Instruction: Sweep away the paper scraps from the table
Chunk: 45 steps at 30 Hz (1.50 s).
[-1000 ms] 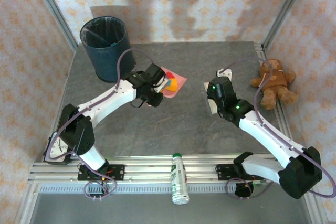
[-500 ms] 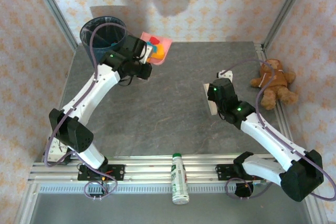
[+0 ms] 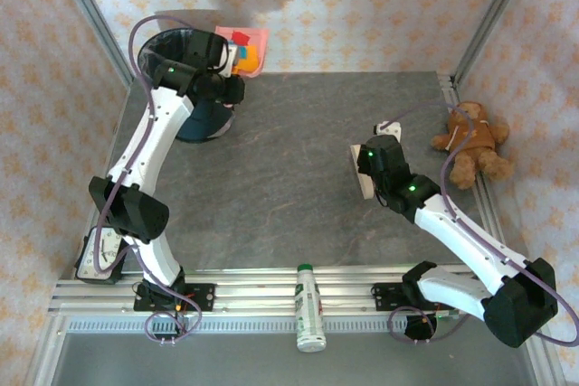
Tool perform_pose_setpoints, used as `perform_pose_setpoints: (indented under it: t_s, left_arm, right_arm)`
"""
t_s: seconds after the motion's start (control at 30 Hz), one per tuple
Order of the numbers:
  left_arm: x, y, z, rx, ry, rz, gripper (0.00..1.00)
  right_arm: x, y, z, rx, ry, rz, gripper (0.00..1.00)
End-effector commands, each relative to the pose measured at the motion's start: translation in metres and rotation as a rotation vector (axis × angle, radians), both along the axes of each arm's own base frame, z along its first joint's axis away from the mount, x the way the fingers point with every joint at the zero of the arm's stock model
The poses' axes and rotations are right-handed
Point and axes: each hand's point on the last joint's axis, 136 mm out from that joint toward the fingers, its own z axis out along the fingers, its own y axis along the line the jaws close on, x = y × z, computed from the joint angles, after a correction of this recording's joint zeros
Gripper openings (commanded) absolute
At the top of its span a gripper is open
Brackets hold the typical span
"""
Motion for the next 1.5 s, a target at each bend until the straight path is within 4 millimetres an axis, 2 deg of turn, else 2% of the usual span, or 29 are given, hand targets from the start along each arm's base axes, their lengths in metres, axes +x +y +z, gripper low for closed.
perform_pose_setpoints:
  t_s: [0.0, 0.3, 0.57, 0.63, 0.67, 0.7, 0.93, 1.13, 1.4, 1.47]
  left_arm:
    - [0.004, 0.003, 0.014, -0.079, -0.004, 0.027, 0.0]
    - [0.027, 0.027, 0.024, -0.225, -0.015, 0.114, 0.0]
    - [0.045, 0.04, 0.026, -0.339, 0.0, 0.159, 0.0]
    - [0.047, 0.044, 0.032, -0.378, -0.01, 0.17, 0.0]
    - [0.054, 0.046, 0.021, -0.391, 0.015, 0.183, 0.0]
    - [0.057, 0.048, 0.021, -0.411, 0.016, 0.189, 0.0]
    - [0.068, 0.049, 0.025, -0.543, 0.026, 0.208, 0.0]
    - [0.072, 0.051, 0.037, -0.622, 0.005, 0.209, 0.0]
    - [0.086, 0.058, 0.048, -0.863, -0.007, 0.261, 0.0]
    - [0.091, 0.061, 0.045, -0.917, -0.003, 0.272, 0.0]
  right_arm:
    - [0.001, -0.003, 0.003, 0.029, -0.017, -0.022, 0.0]
    - [0.002, 0.0, 0.003, 0.04, -0.012, -0.015, 0.0]
    - [0.001, -0.002, 0.003, 0.031, -0.005, -0.024, 0.0]
    - [0.001, -0.002, 0.003, 0.03, -0.003, -0.024, 0.0]
    - [0.001, -0.002, 0.002, 0.03, -0.003, -0.024, 0.0]
    - [0.001, -0.002, 0.002, 0.03, -0.001, -0.025, 0.0]
    - [0.002, -0.001, -0.001, 0.032, 0.011, -0.024, 0.0]
    - [0.003, 0.0, -0.003, 0.036, 0.018, -0.026, 0.0]
    - [0.003, 0.002, -0.004, 0.045, 0.024, -0.024, 0.0]
    - [0.003, 0.002, -0.003, 0.046, 0.023, -0.023, 0.0]
